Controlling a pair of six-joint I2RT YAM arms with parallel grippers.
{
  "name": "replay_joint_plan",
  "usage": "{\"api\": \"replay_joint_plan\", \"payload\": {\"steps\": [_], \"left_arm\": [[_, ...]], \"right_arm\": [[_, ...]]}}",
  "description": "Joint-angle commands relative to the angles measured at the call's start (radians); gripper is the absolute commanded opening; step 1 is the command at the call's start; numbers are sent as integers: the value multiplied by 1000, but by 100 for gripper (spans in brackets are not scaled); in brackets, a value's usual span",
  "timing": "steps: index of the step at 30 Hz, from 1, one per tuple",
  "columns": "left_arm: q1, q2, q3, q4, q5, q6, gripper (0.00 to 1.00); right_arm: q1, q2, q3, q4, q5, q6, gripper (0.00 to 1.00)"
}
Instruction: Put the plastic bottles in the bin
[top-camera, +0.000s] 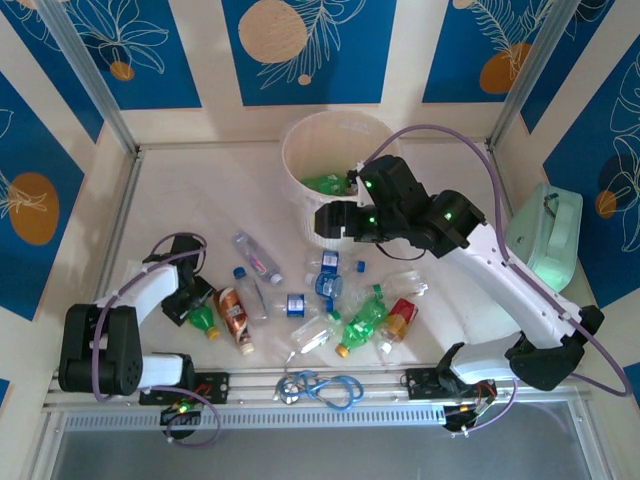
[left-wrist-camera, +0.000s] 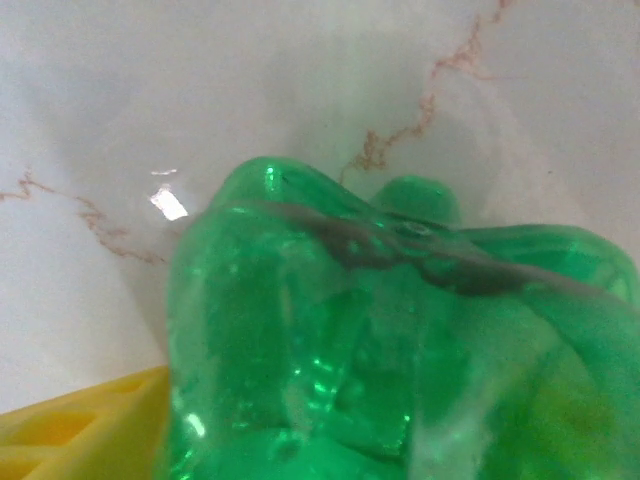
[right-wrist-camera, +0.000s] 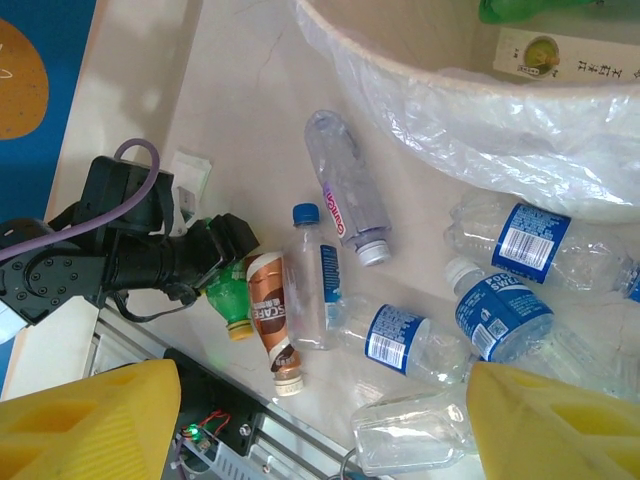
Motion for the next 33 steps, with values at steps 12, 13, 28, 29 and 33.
{"api": "replay_joint_plan", "payload": {"steps": [12,13,28,29,33], "left_arm": [[9,-97,24,-55,-7,68,59],[9,-117,33,-58,3,76,59],[-3,-312,405,-5,340,54,55],[-9,-303,426,58,416,23,55],[-78,-267,469,356,584,-124,57]], "right_arm": [[-8,-90,-30,8,14,35,74],[-7,-95,-31,8,14,33,74],[79,-28,-15,155,-103,38,74],[98,-12,-6,159,-102,35,74],[148,56,37,190,-144,53,73]]}}
